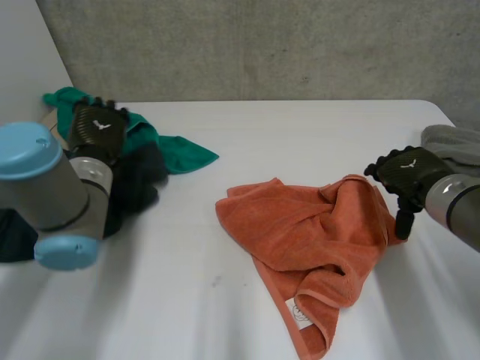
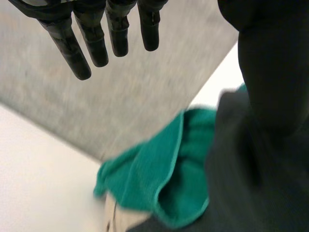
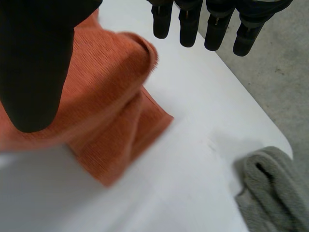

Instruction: Fold the laundry.

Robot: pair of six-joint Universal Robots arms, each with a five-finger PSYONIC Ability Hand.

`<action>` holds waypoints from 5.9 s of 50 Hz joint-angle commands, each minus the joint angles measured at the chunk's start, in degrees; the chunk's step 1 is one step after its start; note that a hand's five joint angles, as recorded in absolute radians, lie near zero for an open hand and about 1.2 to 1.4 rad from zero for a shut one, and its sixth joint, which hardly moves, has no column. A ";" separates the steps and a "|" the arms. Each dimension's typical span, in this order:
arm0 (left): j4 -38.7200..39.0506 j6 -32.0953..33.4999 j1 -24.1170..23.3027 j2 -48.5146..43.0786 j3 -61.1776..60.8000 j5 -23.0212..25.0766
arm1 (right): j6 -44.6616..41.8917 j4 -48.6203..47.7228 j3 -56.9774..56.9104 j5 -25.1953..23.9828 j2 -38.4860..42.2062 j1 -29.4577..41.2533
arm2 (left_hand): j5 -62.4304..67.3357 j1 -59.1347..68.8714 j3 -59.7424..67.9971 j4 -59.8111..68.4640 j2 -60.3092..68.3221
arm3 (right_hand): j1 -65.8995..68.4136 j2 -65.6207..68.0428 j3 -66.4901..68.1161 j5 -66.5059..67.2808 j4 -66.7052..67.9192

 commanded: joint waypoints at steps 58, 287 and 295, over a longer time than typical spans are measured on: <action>-22.63 -33.02 -23.98 4.27 15.45 -4.60 | -4.19 0.52 -10.11 -20.42 -7.16 -6.76 | 65.98 65.80 65.41 65.73 65.30 | 67.76 68.43 68.45 67.47 68.48; 5.23 -18.77 1.25 4.80 -6.33 13.85 | 1.51 -18.88 4.73 7.54 5.30 -0.95 | 65.98 65.80 65.41 65.73 65.30 | 67.76 68.43 68.45 67.47 68.48; 5.32 -18.77 3.09 10.07 -17.68 14.91 | 3.45 -18.09 6.23 6.56 6.63 -1.74 | 65.98 65.80 65.41 65.73 65.30 | 1.48 2.15 2.17 1.19 2.20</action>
